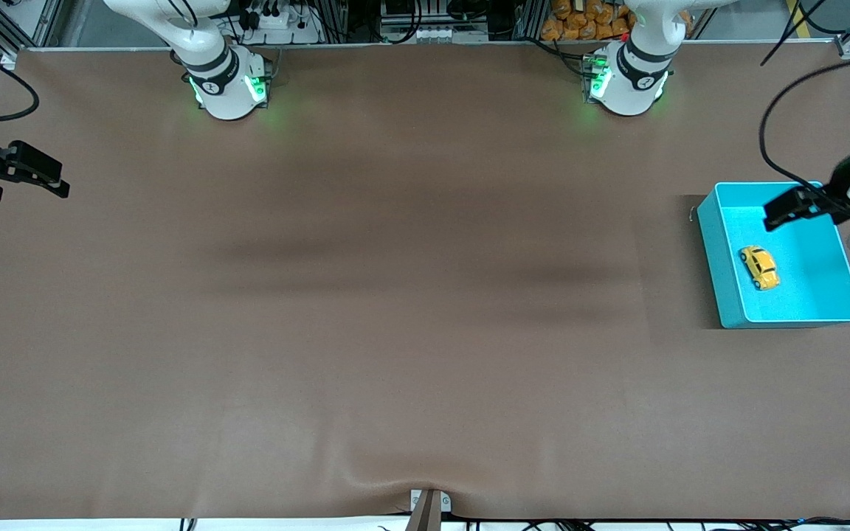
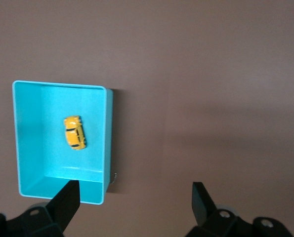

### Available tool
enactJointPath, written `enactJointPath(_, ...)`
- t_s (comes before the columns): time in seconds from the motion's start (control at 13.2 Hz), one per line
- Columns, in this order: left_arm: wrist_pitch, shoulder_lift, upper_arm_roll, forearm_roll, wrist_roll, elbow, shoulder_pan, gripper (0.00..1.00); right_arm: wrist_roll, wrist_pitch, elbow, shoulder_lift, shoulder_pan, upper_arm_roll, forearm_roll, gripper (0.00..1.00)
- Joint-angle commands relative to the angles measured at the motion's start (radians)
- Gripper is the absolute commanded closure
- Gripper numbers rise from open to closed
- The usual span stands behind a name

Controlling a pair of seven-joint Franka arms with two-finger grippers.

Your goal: Wind and store yellow beetle car

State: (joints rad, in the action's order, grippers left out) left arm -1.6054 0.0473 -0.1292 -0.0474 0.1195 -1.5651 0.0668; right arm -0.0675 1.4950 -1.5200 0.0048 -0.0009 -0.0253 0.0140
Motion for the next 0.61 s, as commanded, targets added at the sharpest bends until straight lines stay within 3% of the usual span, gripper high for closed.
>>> enactJointPath(0.0, 0.048, -0.046, 0.002, 0.026, 0.006, -0.001, -0.034, 0.0, 0.014, 0.008, -0.016, -0.014, 0.015, -0.008, -0.013, 0.0)
enactJointPath(0.53, 0.166, -0.084, -0.055, 0.04, -0.009, 0.01, -0.039, 0.0, 0.014, 0.01, -0.016, -0.014, 0.015, -0.008, -0.013, 0.0)
